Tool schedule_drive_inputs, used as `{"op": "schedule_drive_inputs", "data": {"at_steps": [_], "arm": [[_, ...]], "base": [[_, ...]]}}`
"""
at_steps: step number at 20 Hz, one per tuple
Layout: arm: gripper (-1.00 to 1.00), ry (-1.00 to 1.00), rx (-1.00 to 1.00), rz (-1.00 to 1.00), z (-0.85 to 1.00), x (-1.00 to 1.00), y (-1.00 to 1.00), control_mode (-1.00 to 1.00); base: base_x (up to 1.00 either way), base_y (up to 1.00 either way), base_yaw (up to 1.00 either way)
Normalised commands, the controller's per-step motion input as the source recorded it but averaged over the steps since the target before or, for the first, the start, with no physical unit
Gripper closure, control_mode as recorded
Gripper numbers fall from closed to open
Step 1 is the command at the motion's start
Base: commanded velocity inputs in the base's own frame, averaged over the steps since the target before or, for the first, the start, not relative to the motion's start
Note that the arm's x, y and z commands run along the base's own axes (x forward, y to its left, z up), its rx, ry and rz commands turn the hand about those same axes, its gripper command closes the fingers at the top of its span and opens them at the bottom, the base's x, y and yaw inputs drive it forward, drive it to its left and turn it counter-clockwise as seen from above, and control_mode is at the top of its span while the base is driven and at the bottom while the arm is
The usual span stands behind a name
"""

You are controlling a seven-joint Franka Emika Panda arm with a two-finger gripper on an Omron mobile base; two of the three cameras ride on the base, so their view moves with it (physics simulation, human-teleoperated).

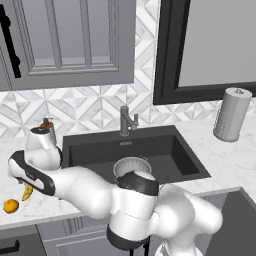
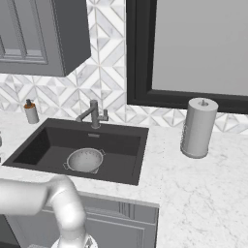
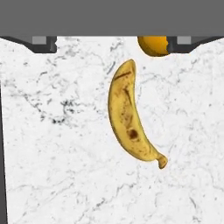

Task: Put the colander in the sink, put the banana, tangerine in the colander, and turn on the sink faucet and pour water over the colander.

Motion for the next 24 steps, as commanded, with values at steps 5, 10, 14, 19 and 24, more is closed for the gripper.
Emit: {"op": "schedule_drive_inputs", "data": {"at_steps": [5,10,14,19,24], "arm": [[-1.00,0.02,-0.10,0.00,-0.34,0.12,0.22,-1.00],[-1.00,0.00,-0.15,0.00,-0.25,0.13,0.10,-1.00],[-1.00,0.00,-0.03,-0.01,-0.24,0.22,0.03,-1.00],[-1.00,0.00,0.00,-0.01,-0.27,0.24,0.04,-1.00],[-1.00,0.00,0.00,0.00,-0.34,0.23,0.15,-1.00]], "base": [[0.00,0.00,0.00],[0.00,0.00,0.00],[0.00,0.00,0.00],[0.00,0.00,0.00],[0.00,0.00,0.00]]}}
